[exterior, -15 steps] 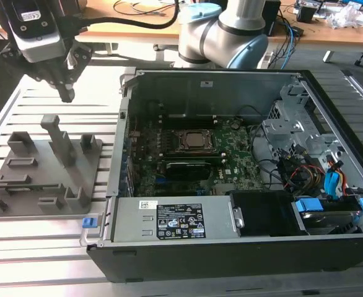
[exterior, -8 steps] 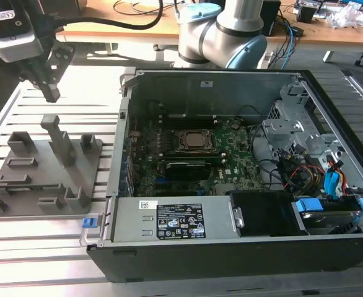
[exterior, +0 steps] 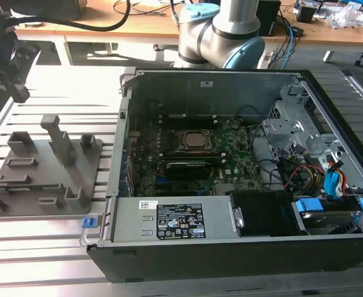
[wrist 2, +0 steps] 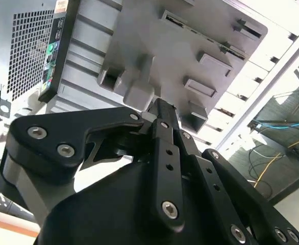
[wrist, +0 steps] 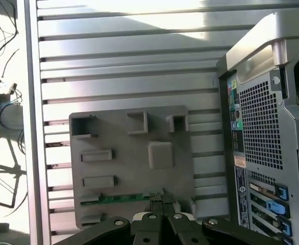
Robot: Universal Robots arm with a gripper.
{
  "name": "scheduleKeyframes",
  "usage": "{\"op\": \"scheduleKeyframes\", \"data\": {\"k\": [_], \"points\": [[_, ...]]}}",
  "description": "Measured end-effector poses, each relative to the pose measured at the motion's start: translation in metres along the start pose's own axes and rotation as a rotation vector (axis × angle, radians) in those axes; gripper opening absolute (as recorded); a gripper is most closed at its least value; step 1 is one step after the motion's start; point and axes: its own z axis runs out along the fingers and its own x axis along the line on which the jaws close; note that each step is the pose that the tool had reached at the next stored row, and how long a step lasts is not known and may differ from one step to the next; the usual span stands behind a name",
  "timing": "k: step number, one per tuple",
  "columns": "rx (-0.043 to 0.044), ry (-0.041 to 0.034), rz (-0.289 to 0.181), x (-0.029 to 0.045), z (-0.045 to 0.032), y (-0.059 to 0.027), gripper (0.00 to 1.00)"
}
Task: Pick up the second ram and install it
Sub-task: 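Reach for the second ram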
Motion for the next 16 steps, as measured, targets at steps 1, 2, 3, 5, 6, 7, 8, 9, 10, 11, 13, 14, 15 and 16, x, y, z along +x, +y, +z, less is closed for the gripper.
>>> {"op": "scheduleKeyframes", "data": {"k": [1, 2, 3, 5, 6, 7, 8, 9, 10, 11, 13, 14, 15, 16], "points": [[0.0, 0.0, 0.0, 0.0094, 0.0001, -0.001, 0.11], [0.0, 0.0, 0.0, 0.0138, 0.0002, -0.0019, 0.11], [0.0, 0.0, 0.0, 0.0203, 0.0002, -0.0046, 0.11], [0.0001, 0.0, 0.0, 0.026, 0.0002, -0.015, 0.11], [0.0001, 0.0, 0.0, 0.0258, 0.0004, -0.0206, 0.11], [0.0, -0.0001, 0.0, 0.0256, 0.0007, -0.0231, 0.11], [0.0001, -0.0001, 0.0, 0.0254, 0.0012, -0.026, 0.11], [0.0014, 0.0133, 0.0, 0.0252, 0.0013, -0.0261, 0.11], [0.0027, 0.0347, 0.001, 0.0251, 0.0017, -0.0261, 0.11], [0.0039, 0.0487, 0.002, 0.0251, 0.0019, -0.0261, 0.11], [0.0045, 0.057, 0.002, 0.0252, 0.002, -0.0261, 0.11], [0.0045, 0.0571, 0.002, 0.0251, 0.002, -0.0261, 0.11], [0.0045, 0.0572, 0.002, 0.0251, 0.002, -0.0261, 0.11], [0.0045, 0.0573, 0.002, 0.0251, 0.0021, -0.0262, 0.11]]}}
